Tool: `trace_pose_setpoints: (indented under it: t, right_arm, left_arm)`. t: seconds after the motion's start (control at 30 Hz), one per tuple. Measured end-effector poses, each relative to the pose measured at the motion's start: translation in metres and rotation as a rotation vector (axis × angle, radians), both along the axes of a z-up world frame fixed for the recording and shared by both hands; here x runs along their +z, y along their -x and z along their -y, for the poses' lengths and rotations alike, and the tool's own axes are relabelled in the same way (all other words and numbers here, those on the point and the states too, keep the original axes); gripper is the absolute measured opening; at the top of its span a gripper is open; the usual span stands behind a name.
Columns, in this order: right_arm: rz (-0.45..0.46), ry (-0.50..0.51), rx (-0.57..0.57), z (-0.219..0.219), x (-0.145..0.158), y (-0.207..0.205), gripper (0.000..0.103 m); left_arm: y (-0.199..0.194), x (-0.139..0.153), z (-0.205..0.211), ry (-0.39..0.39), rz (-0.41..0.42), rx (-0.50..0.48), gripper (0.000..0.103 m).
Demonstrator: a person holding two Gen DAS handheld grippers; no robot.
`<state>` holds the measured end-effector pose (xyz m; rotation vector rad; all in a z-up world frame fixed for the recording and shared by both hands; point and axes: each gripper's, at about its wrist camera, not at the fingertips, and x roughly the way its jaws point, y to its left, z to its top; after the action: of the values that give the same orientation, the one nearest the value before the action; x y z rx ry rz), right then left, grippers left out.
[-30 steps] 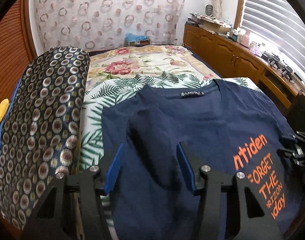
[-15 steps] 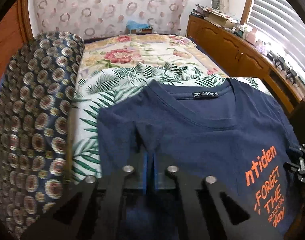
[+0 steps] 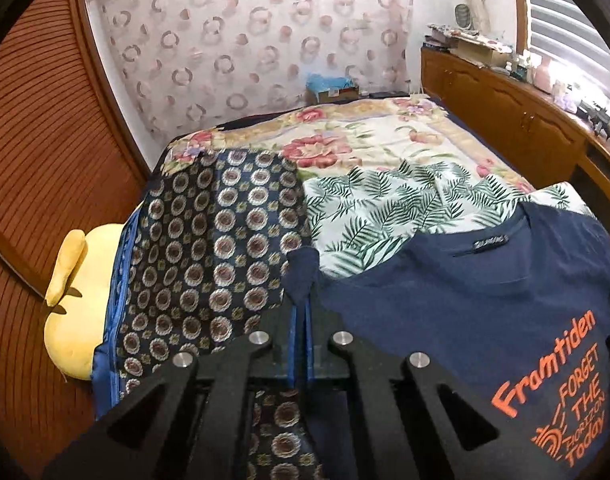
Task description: Fold small clothes
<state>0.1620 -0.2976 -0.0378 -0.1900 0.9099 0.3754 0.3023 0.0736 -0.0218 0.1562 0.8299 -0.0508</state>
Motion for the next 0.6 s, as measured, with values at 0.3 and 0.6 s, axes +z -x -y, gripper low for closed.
trace_pose_setpoints:
  t: [0.3, 0.6]
  right_arm:
    - [0.0, 0.001, 0.003, -0.001, -0.001, 0.0, 0.047]
    - [0.0, 0.0, 0.003, -0.001, -0.001, 0.0, 0.047]
  left_arm:
    - [0.052, 0.017, 0.006, 0.036, 0.082, -0.038, 0.02]
    - [0.126, 0.019, 0.039, 0.165, 0.134, -0.164, 0.056]
